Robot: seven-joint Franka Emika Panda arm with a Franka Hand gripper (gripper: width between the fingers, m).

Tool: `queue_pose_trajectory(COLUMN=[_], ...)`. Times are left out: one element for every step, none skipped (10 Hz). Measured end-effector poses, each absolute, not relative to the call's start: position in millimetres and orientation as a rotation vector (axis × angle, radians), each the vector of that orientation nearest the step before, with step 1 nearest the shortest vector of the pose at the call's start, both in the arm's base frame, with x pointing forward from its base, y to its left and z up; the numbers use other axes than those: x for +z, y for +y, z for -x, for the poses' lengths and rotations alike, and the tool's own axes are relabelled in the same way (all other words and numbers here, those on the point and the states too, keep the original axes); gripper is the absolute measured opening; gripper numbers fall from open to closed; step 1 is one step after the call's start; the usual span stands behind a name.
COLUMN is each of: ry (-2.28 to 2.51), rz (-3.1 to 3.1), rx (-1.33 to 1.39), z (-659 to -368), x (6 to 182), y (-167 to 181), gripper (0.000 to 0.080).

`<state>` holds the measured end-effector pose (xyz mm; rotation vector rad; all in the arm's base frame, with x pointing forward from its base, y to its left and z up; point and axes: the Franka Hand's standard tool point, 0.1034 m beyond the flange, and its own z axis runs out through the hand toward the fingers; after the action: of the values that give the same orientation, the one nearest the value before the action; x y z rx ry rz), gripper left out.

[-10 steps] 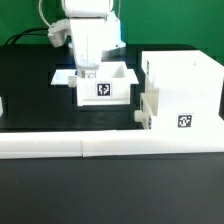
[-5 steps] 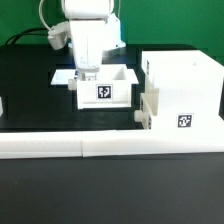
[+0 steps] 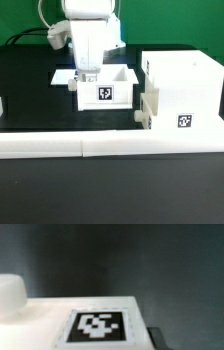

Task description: Assemble drawer

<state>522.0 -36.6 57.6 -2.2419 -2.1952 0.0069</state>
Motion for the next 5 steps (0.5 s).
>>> queue_pose_trajectory(ry=[-2.189,-2.185,-2.184,-2.182,-2.178], rz=[2.235,2.231,2.228,2.235,2.235], rx=[0.022,0.033,0.037,0.031,0.034], z=[-526.2,-534.8,-545.0,-547.8,-546.3], x=[57.3,58.6,61.6,62.9,61.8], y=[-37.2,-36.7,-33.4,-31.9,-32.7], gripper=[0.0044,0.0044,0.0044,0.0044,0.0044])
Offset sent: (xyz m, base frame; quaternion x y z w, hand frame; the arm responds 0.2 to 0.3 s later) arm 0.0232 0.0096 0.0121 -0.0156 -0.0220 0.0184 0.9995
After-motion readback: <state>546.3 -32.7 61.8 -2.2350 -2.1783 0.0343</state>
